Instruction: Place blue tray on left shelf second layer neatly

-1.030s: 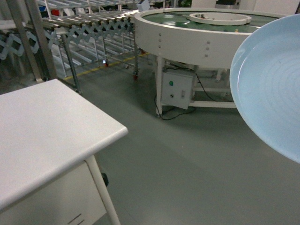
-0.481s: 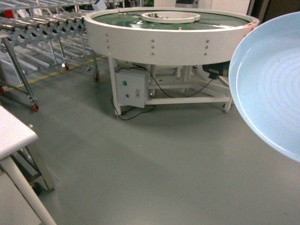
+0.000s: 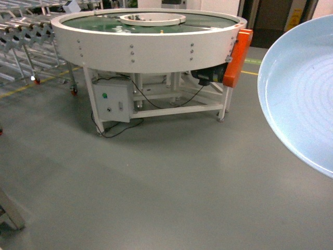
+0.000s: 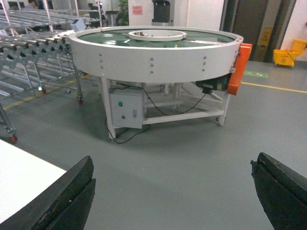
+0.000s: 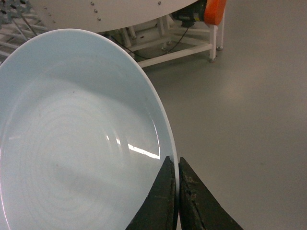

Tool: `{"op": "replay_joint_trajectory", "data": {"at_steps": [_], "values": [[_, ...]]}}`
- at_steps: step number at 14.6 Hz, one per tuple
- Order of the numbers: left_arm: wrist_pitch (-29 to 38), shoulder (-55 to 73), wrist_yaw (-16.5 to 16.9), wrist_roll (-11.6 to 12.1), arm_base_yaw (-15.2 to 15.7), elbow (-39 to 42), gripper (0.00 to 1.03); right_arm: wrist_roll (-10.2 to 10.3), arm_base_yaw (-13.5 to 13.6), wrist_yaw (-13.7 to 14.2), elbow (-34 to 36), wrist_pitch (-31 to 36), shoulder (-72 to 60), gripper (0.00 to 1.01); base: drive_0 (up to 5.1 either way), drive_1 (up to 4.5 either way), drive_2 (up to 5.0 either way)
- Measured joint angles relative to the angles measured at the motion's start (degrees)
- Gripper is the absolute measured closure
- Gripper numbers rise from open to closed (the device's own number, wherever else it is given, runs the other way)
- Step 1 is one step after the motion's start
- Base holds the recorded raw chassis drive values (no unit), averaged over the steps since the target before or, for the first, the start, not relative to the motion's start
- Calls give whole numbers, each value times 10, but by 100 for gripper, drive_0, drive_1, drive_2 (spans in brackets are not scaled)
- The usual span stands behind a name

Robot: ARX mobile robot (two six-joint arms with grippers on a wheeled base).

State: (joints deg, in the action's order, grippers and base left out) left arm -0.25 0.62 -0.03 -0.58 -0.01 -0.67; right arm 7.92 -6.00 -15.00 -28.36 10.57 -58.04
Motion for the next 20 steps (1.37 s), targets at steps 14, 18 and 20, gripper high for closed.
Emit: {"op": "replay_joint_trajectory", "data": {"at_steps": [14,18,20], "values": [[0,0,0,0,0,0,5,0,0,-1,0,0,-2,99,-153,238,-544],[1,0,1,0,0,0,5,0,0,1,0,2,-4,99,-144,50,-338],[1,0,0,0,0,0,5,0,0,0,0,0,-4,99,-185,-185,-185]]}}
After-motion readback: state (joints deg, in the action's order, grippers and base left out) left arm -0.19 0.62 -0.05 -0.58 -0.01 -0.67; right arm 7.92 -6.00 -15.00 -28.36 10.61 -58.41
